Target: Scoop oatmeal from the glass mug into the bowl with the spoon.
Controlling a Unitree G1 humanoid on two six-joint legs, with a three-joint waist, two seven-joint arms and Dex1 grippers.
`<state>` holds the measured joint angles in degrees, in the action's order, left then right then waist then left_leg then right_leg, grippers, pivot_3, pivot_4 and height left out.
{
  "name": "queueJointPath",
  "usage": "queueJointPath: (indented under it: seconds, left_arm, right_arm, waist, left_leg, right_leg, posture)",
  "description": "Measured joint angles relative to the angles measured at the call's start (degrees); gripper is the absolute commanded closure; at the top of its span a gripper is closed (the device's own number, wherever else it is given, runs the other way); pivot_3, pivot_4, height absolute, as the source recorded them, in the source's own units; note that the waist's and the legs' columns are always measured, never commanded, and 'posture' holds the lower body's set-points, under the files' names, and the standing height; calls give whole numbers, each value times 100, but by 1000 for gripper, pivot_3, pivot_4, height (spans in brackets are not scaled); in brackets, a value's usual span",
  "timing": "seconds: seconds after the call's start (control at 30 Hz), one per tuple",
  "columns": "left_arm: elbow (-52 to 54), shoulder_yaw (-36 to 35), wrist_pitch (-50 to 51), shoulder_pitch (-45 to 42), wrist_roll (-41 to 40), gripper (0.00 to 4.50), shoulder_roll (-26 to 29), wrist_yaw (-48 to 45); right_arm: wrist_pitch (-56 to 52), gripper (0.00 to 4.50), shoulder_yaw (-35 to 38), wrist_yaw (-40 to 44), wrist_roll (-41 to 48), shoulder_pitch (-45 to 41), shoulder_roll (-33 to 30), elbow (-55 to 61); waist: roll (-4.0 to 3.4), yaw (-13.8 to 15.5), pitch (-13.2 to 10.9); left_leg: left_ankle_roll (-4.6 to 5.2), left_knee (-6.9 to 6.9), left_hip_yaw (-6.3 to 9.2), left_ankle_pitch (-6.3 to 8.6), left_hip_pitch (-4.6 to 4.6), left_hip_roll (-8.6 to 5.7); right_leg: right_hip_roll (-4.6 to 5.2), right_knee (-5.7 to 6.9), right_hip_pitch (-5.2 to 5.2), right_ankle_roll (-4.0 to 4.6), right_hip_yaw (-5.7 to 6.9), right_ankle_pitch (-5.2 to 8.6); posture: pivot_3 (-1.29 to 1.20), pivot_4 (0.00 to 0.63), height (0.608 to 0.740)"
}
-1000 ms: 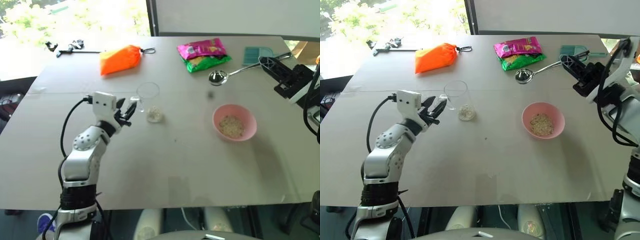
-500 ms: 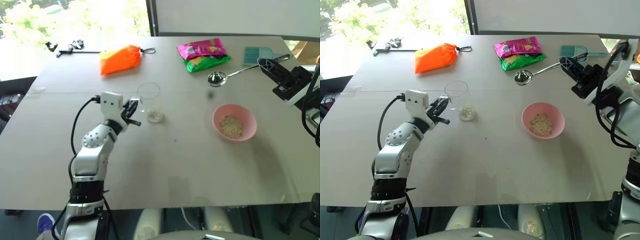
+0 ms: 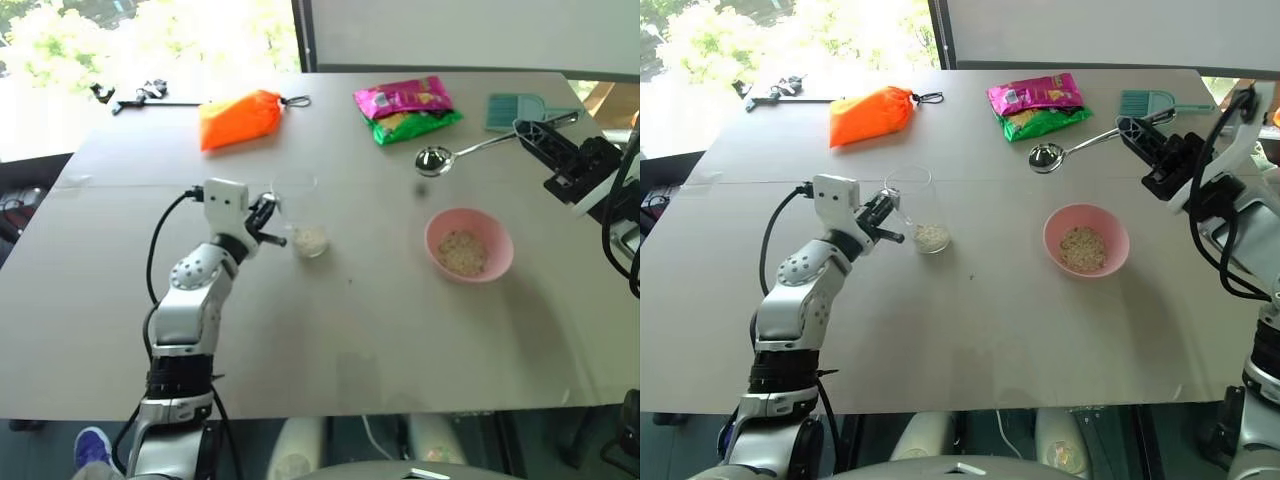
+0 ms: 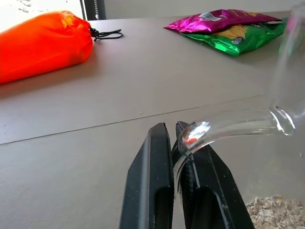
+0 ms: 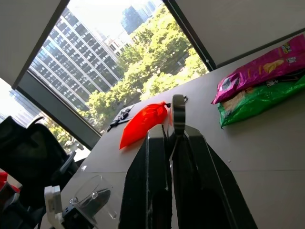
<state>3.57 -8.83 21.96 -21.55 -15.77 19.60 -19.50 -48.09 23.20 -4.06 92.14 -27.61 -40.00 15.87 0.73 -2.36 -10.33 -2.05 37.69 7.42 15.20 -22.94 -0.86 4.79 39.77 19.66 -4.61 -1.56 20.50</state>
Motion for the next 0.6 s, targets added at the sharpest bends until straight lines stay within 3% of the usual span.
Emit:
queueJointPath:
  seconds: [0.13, 0.4, 0.6]
  left_arm:
    - [-5, 109, -63, -412, 145, 4462, 6, 8]
    - [-1522, 1048, -2020, -1580, 1220, 4462, 2, -289]
    - [-2550, 1169, -3071, -2054, 1559, 4462, -56, -339]
  right_arm:
    - [-57, 4500, -331, 72, -94, -137, -9, 223]
    - [-65, 4500, -1003, 80, -111, -1437, 221, 291]
    - [-217, 4500, -1251, 296, -507, -1930, 53, 211]
  waist:
    - [0, -5, 0]
    - [0, -9, 0]
    - [0, -9, 0]
  left_leg:
    - [0, 0, 1, 0, -1, 0]
    - [-1, -1, 1, 0, -11, -6]
    - [-1, 14, 21, 0, -55, -8]
  right_leg:
    - [-1, 1, 1, 0, 0, 0]
    - [2, -3, 12, 0, 3, 0]
    - [4, -1, 39, 0, 25, 0]
  posture:
    - [0, 150, 740]
    - [0, 150, 740]
    - [0, 150, 740]
